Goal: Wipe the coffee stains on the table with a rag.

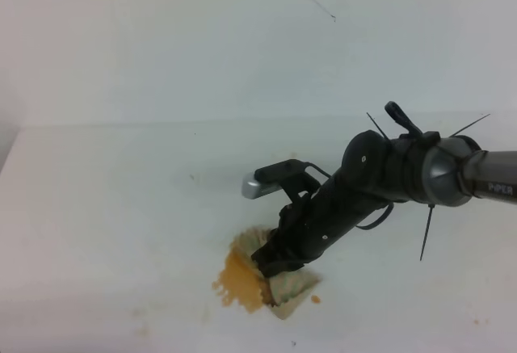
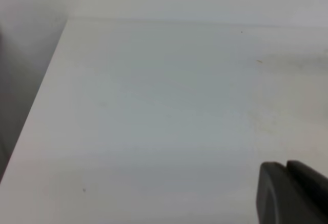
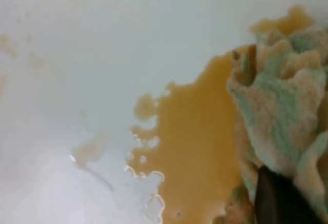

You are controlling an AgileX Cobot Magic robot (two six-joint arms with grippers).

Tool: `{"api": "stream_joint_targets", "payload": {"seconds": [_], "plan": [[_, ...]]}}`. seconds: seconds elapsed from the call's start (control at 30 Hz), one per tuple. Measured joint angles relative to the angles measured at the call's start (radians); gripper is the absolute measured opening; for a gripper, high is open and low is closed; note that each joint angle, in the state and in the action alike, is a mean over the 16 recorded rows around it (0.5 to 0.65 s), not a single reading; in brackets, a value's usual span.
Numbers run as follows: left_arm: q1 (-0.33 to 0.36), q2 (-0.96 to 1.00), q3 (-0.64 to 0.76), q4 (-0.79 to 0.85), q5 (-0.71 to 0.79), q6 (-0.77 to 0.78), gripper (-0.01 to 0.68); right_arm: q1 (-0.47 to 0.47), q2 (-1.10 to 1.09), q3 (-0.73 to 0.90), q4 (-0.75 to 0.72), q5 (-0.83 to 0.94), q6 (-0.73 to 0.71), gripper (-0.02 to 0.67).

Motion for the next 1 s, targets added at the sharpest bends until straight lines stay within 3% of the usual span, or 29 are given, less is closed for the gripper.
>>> {"api": "stream_joint_targets", "payload": {"seconds": [1.0], "plan": [[0.000, 0.000, 0.000, 0.000, 0.000, 0.000, -0.003, 0.074, 0.000, -0.017, 0.032, 0.010, -0.002, 0.001]]}}
